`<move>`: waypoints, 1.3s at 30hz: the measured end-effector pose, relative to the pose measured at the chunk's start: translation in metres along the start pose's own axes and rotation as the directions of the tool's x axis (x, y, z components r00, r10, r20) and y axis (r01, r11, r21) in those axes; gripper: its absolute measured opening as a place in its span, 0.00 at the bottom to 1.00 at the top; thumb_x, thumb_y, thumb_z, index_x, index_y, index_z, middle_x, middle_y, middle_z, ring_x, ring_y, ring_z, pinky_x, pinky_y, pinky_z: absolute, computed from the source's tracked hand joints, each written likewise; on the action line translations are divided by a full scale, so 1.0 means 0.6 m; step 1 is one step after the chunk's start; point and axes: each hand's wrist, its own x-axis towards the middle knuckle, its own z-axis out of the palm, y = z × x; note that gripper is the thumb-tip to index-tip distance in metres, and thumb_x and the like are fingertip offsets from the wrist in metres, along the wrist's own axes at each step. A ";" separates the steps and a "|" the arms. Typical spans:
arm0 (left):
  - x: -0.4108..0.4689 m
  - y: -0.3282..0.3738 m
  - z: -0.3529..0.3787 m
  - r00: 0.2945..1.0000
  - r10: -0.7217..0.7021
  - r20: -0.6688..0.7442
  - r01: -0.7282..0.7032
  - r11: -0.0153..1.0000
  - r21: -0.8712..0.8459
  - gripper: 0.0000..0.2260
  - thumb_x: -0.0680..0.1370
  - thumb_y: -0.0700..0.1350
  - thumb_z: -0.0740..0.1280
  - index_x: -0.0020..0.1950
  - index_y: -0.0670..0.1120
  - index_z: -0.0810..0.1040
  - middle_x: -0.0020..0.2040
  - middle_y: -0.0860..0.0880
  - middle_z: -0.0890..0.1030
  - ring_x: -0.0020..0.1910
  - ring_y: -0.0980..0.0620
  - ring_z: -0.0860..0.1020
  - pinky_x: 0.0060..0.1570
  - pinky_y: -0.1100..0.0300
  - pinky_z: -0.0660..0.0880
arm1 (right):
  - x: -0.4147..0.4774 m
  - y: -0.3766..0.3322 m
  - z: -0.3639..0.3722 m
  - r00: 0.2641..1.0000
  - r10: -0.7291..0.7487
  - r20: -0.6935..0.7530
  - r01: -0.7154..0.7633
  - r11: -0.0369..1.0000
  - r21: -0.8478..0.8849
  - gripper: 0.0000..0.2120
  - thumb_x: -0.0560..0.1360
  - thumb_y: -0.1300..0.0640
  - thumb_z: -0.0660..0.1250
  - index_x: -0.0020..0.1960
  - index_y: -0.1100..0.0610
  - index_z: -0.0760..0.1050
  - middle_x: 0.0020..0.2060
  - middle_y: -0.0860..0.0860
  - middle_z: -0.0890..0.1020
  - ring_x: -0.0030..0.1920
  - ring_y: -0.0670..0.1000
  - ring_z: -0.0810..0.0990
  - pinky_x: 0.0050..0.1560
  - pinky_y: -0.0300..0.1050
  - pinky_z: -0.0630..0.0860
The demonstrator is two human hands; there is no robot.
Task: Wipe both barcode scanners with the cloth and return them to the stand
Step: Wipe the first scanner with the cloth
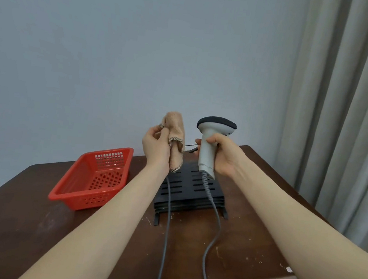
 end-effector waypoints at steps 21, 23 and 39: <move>-0.045 -0.008 0.033 0.540 0.408 0.736 -0.839 0.183 0.513 0.06 0.72 0.46 0.64 0.42 0.46 0.79 0.52 0.46 0.71 0.50 0.46 0.72 0.39 0.52 0.73 | 0.010 0.001 -0.005 0.999 -0.045 0.010 0.045 0.997 0.058 0.26 0.80 0.42 0.55 0.37 0.59 0.79 0.25 0.52 0.80 0.25 0.47 0.80 0.26 0.38 0.77; -0.042 -0.015 0.017 0.475 0.401 0.783 -0.880 0.230 0.416 0.11 0.71 0.49 0.60 0.42 0.46 0.80 0.49 0.48 0.70 0.46 0.48 0.72 0.38 0.55 0.72 | 0.009 0.001 -0.006 1.000 -0.020 0.009 0.019 0.998 0.063 0.24 0.79 0.40 0.55 0.42 0.57 0.78 0.31 0.53 0.83 0.27 0.49 0.81 0.30 0.38 0.78; -0.065 -0.031 0.018 0.597 0.445 0.668 -0.802 0.317 0.505 0.11 0.72 0.45 0.64 0.49 0.46 0.83 0.55 0.46 0.73 0.54 0.46 0.70 0.48 0.56 0.71 | 0.004 0.005 -0.007 0.994 0.106 0.012 -0.106 0.993 0.055 0.24 0.81 0.43 0.54 0.48 0.62 0.78 0.33 0.56 0.84 0.31 0.50 0.83 0.31 0.40 0.79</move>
